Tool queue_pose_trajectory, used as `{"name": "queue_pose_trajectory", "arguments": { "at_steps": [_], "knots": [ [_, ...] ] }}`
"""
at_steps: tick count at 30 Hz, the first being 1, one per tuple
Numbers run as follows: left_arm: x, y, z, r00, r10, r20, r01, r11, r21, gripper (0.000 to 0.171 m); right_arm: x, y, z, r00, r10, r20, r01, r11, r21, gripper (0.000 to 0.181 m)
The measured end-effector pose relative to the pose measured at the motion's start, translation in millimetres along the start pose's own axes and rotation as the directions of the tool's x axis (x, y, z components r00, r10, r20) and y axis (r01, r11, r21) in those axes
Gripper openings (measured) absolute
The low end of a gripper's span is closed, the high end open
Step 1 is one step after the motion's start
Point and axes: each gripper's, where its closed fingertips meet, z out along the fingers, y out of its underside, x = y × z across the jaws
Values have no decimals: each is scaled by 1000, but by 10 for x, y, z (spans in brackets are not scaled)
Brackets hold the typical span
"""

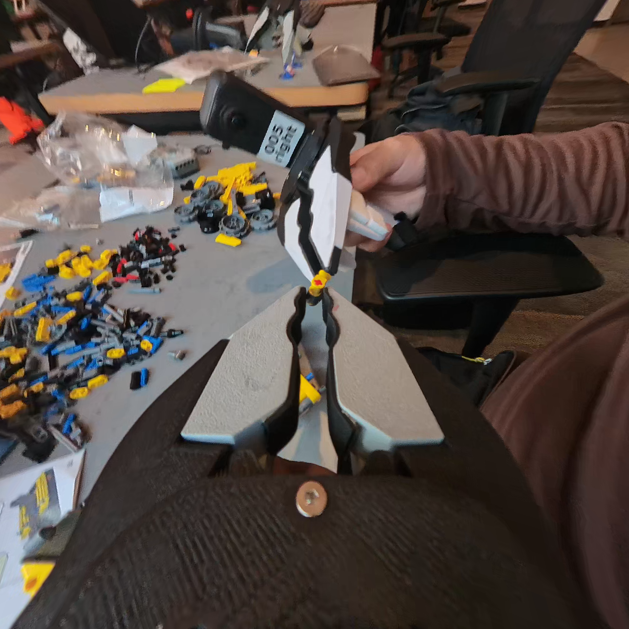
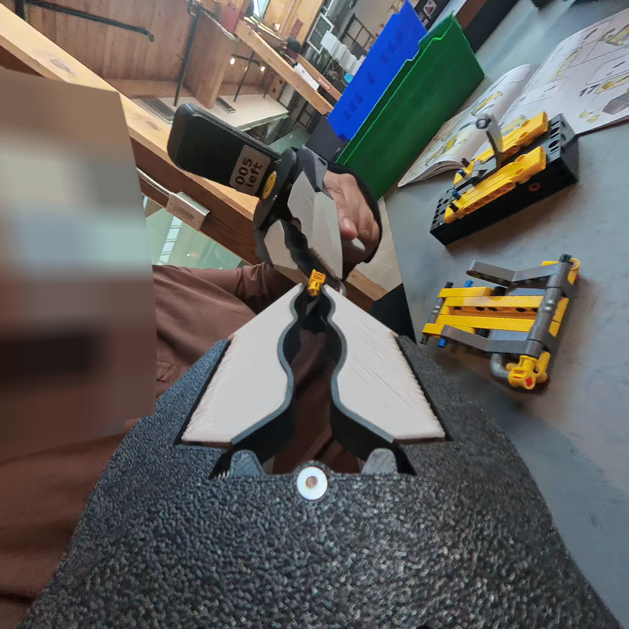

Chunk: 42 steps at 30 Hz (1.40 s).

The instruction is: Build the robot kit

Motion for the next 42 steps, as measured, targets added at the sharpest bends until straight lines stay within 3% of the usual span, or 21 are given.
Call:
{"name": "queue_pose_trajectory", "arguments": {
  "at_steps": [4,7,14,21,25,29,32,37,40,42],
  "knots": [
    [-220,132,-8,985,-160,68,165,983,-86,5,247,-107,-37,978,-86,-192,84,996,-18,12],
    [-472,259,-102,952,-273,138,292,946,-138,5,578,-209,-171,885,-190,-424,166,982,-94,21],
    [-686,569,-190,866,-459,198,494,848,-191,5,1278,-23,-206,715,-298,-632,53,925,-377,30],
    [-603,748,-227,783,-579,225,612,782,-118,5,1347,116,-102,782,-418,-462,67,794,-604,14],
    [-453,729,-273,671,-728,140,735,678,3,6,1344,92,-70,738,-609,-289,220,623,-750,14],
    [-387,806,-347,585,-806,92,804,591,68,6,1297,150,6,713,-690,-123,323,479,-816,16],
    [-322,865,-373,538,-841,51,838,541,71,6,1325,69,-30,615,-783,-94,359,384,-851,23],
    [-267,883,-383,540,-841,30,839,541,60,6,905,-94,304,521,-851,-69,527,384,-759,27],
    [-188,836,-352,548,-837,-12,836,547,31,5,733,18,487,426,-905,19,603,268,-751,19],
    [-140,818,-345,558,-829,-31,830,558,9,5,684,118,537,411,-909,66,613,222,-759,19]
  ]
}}
